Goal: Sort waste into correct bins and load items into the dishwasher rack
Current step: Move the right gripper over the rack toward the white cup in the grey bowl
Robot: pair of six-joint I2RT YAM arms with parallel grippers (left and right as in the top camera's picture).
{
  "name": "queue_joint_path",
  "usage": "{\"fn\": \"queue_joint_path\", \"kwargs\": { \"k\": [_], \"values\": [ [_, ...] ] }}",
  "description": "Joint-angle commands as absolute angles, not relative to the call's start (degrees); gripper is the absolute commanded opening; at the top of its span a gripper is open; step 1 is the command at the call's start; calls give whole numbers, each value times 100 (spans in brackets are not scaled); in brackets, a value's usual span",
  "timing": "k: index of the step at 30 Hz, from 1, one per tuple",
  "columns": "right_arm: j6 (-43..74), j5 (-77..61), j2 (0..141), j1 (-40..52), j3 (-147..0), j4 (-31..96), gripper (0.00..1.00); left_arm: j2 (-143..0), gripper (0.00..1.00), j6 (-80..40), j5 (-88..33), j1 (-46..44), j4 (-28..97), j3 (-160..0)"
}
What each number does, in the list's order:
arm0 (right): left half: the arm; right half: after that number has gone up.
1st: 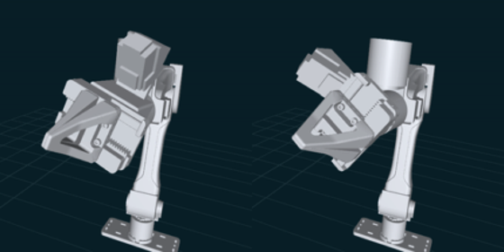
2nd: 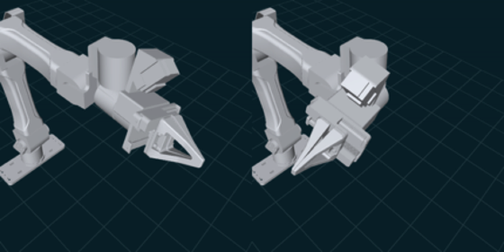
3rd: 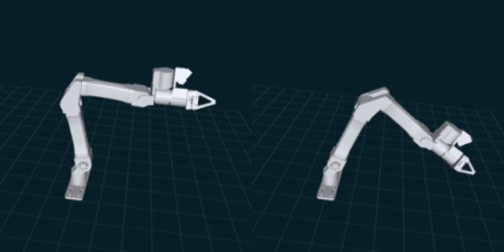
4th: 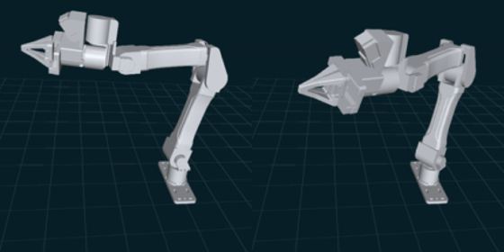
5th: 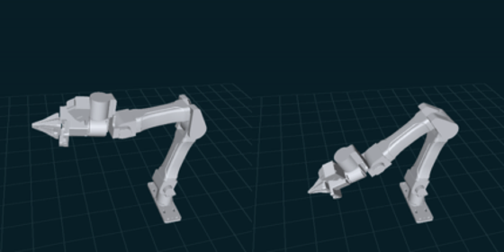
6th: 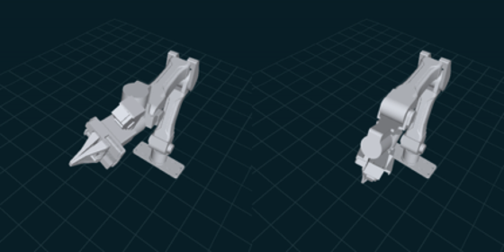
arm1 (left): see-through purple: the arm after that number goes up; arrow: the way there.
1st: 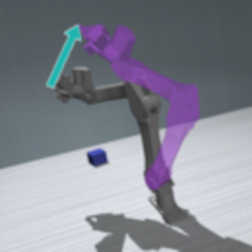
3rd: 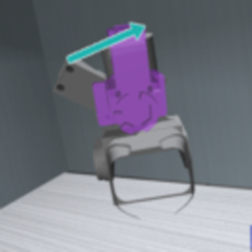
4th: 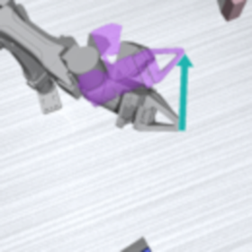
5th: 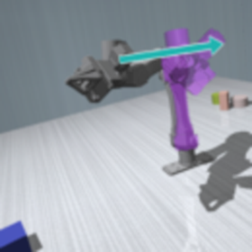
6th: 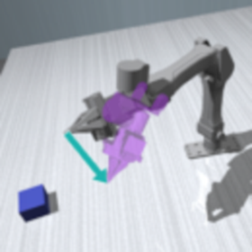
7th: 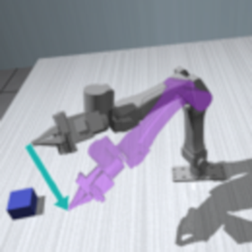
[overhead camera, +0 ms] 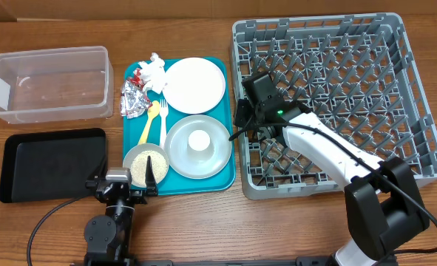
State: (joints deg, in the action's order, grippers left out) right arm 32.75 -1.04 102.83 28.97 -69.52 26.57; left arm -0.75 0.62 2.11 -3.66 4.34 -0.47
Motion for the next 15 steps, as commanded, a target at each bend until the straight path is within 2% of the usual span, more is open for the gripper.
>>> {"fn": "queue_joint_path", "kwargs": {
  "k": [1,2,3,5,7,12,15],
  "values": [
    [3800,-156,10200,2834,-7085,2449,4,-32,100,113,185,-349,423,-27],
    [3800,-156,10200,2834,-7085,2451,6,-32,100,113,185,-349,423,-27],
    [3798,-161,10200,2851,-7085,2458,32,-32,100,113,185,-349,421,-27],
    [3798,-217,10191,2880,-7091,2475,38,-32,100,113,185,-349,423,-27],
    [3791,-217,10138,2967,-7098,2462,52,-32,100,115,185,-349,423,-27],
    [3736,-224,9791,3048,-7102,2469,57,-32,100,113,185,-349,423,-27],
    [3070,-508,9413,3118,-7102,2469,57,-32,100,113,185,-349,421,-27]
  ]
}}
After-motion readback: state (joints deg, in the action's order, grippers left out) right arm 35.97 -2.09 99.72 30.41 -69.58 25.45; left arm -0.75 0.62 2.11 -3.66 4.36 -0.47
